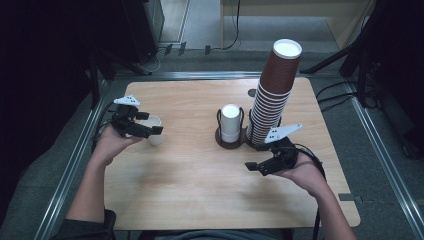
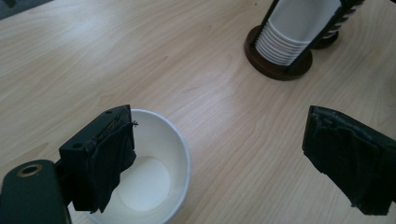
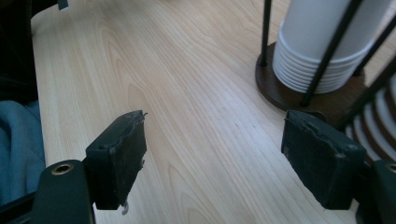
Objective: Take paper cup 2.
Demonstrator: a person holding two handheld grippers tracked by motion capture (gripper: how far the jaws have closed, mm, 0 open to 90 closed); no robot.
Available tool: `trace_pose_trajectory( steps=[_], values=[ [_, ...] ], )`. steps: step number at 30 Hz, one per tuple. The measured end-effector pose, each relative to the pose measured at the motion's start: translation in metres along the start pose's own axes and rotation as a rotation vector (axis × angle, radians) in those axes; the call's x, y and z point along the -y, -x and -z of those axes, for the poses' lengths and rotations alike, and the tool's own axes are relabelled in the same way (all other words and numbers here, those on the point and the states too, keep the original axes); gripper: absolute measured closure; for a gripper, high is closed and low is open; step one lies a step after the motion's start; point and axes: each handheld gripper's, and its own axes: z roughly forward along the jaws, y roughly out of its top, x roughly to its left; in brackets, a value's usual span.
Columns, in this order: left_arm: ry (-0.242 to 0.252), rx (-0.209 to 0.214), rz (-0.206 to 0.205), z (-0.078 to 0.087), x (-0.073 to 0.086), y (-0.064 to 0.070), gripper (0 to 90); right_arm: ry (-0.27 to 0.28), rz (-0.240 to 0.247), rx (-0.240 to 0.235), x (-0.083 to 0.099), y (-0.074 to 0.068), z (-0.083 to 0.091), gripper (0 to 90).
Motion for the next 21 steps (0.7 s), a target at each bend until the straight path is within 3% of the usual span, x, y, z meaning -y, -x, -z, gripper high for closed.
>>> trace_pose_trajectory(
  steps=[5, 11, 16, 17, 21],
  values=[
    [0.001, 0.069, -0.005, -0.009, -0.003, 0.01, 12.2, 0.002, -0.01, 0.007, -0.005, 0.005, 0.018, 25.0],
    [-0.014, 0.114, -0.028, -0.019, -0.007, 0.022, 12.3, -0.003, -0.01, 0.014, -0.012, 0.01, 0.039, 25.3],
    [-0.019, 0.126, -0.03, -0.022, -0.008, 0.029, 12.6, 0.003, -0.001, 0.033, -0.017, 0.013, 0.055, 25.1],
    [-0.021, 0.135, -0.03, -0.024, -0.007, 0.031, 12.7, 0.019, -0.004, 0.036, -0.021, 0.015, 0.066, 25.1],
    [-0.025, 0.153, -0.03, -0.026, -0.007, 0.036, 12.9, 0.039, -0.002, 0.051, -0.029, 0.019, 0.083, 25.1]
  ],
)
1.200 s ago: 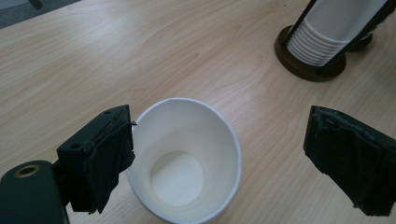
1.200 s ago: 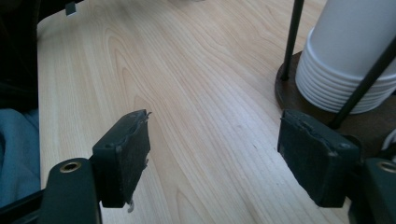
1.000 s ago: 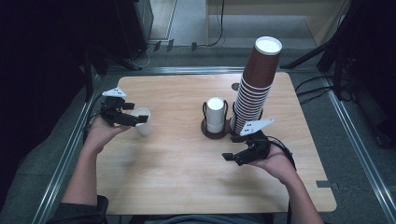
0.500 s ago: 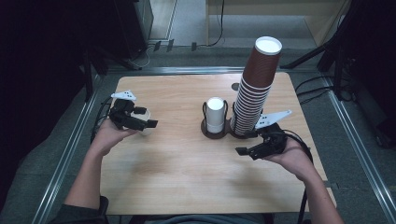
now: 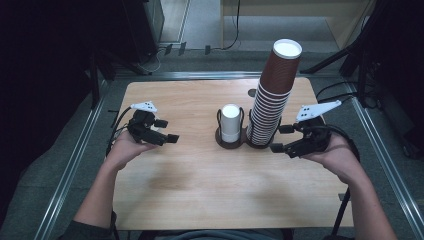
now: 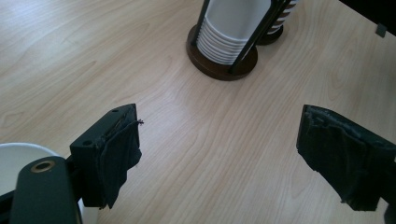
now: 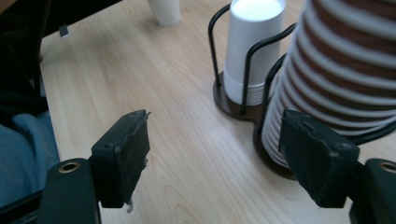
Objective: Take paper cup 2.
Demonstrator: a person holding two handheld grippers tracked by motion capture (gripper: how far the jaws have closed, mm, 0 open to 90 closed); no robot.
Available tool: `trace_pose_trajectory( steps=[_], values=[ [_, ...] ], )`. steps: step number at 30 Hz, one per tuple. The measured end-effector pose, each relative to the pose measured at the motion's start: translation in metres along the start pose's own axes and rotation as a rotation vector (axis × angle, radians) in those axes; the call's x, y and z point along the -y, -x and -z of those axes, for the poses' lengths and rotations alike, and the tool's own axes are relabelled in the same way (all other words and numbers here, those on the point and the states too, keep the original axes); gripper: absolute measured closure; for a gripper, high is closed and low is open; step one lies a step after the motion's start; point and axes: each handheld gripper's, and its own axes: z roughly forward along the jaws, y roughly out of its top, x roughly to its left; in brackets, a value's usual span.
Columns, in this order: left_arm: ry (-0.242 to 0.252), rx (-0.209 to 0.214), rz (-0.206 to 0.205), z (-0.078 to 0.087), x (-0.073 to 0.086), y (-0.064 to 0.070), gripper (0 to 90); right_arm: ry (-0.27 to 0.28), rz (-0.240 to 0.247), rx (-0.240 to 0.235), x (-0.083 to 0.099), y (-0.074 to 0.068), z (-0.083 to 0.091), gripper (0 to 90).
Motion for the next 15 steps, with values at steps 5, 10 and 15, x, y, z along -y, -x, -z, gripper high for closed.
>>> trace_pose_trajectory(
  steps=[5, 10, 15],
  values=[
    [0.006, 0.023, 0.003, -0.003, 0.001, 0.004, 14.2, 0.016, 0.001, 0.022, -0.014, 0.006, 0.021, 25.0],
    [-0.002, 0.045, -0.009, -0.004, 0.001, 0.007, 16.3, 0.015, 0.01, 0.039, -0.024, 0.01, 0.035, 25.2],
    [0.006, 0.065, -0.022, -0.004, 0.001, 0.011, 23.9, 0.039, 0.018, 0.084, -0.043, 0.02, 0.06, 24.3]
  ],
)
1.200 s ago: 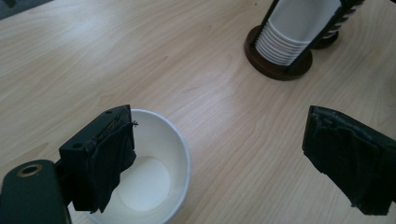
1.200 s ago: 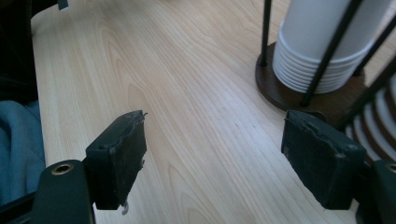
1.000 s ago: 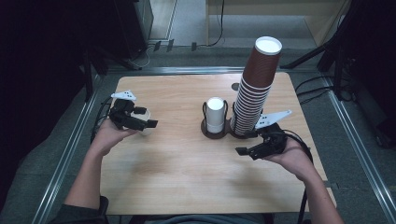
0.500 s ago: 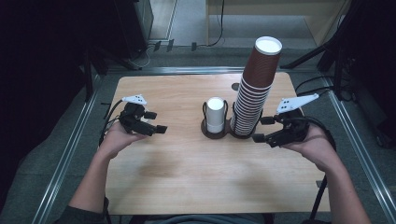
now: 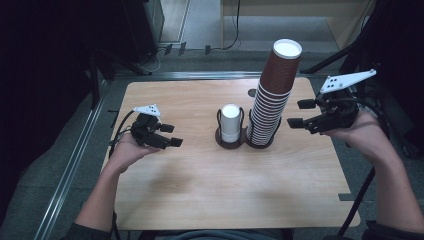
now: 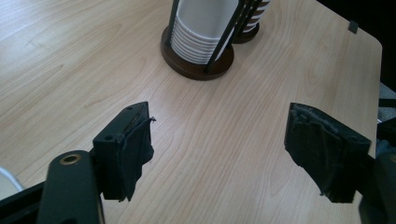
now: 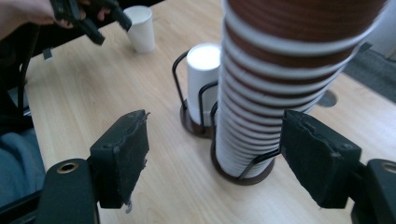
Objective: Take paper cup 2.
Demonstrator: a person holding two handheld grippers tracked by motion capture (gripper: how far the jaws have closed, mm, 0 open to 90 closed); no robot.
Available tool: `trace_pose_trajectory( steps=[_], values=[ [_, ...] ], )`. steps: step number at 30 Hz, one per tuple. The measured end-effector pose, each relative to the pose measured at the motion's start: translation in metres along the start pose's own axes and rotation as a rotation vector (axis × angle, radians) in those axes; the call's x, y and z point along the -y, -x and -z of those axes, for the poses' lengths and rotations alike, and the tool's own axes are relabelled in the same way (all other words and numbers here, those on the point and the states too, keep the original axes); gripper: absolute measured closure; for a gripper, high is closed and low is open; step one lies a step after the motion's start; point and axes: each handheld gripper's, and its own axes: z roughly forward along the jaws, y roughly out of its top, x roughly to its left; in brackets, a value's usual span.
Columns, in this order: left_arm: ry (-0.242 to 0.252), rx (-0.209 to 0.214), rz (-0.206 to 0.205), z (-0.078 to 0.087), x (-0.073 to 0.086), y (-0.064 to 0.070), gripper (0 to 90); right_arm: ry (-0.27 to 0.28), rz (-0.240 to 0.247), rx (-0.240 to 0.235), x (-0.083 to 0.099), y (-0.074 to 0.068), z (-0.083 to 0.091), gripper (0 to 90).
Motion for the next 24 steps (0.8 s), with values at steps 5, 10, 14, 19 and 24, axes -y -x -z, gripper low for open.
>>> trace_pose_trajectory(
  steps=[5, 10, 14, 19, 24],
  values=[
    [-0.002, 0.024, -0.004, -0.001, 0.0, 0.001, 29.9, 0.006, 0.013, -0.001, -0.018, 0.011, 0.012, 23.2],
    [-0.002, 0.036, -0.011, -0.004, 0.001, 0.003, 30.8, 0.028, 0.02, 0.009, -0.036, 0.021, 0.018, 21.1],
    [-0.005, 0.046, -0.019, -0.005, 0.0, 0.005, 31.4, 0.032, 0.039, 0.008, -0.048, 0.025, 0.017, 19.9],
    [-0.013, 0.044, -0.03, -0.008, 0.001, 0.007, 31.7, 0.045, 0.034, 0.022, -0.063, 0.038, 0.013, 17.9],
    [-0.021, 0.051, -0.038, -0.009, 0.002, 0.009, 30.8, 0.042, 0.048, 0.012, -0.074, 0.041, 0.004, 16.0]
  ],
)
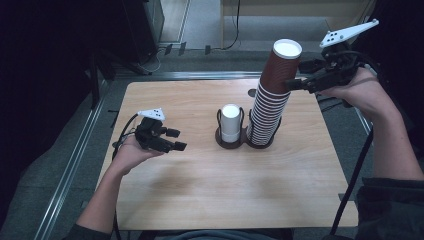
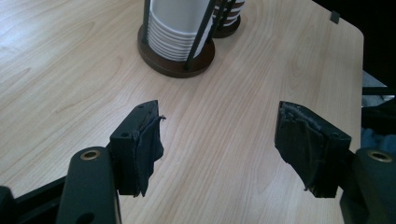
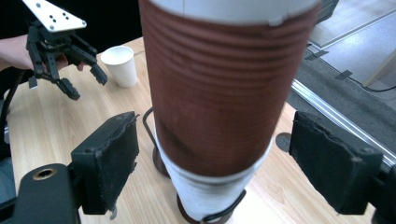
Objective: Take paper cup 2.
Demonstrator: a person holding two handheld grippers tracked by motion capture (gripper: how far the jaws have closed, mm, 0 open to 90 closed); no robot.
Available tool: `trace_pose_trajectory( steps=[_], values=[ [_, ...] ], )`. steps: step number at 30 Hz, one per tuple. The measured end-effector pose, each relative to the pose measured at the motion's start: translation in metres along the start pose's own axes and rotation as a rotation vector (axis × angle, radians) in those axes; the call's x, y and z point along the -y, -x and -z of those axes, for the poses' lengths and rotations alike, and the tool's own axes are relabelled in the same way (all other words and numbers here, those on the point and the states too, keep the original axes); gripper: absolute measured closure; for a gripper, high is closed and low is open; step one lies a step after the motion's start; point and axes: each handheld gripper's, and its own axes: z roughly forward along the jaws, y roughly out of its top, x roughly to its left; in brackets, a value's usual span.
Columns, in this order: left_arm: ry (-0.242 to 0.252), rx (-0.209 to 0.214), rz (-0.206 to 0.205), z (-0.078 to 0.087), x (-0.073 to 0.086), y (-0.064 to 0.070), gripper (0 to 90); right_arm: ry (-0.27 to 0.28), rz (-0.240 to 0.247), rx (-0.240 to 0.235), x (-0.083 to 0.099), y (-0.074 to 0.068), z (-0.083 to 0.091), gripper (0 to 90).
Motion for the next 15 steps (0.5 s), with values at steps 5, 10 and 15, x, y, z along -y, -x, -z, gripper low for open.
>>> trace_pose_trajectory(
  steps=[5, 10, 15],
  values=[
    [-0.01, 0.003, -0.006, -0.003, 0.0, 0.002, 29.8, -0.001, 0.004, 0.004, -0.01, -0.001, -0.013, 14.4],
    [-0.014, 0.009, -0.012, -0.005, 0.0, 0.002, 29.0, -0.015, -0.003, 0.018, -0.017, 0.001, -0.024, 13.7],
    [-0.014, 0.006, -0.014, -0.005, 0.0, 0.002, 28.7, -0.015, 0.019, 0.029, -0.025, -0.001, -0.028, 14.4]
  ],
)
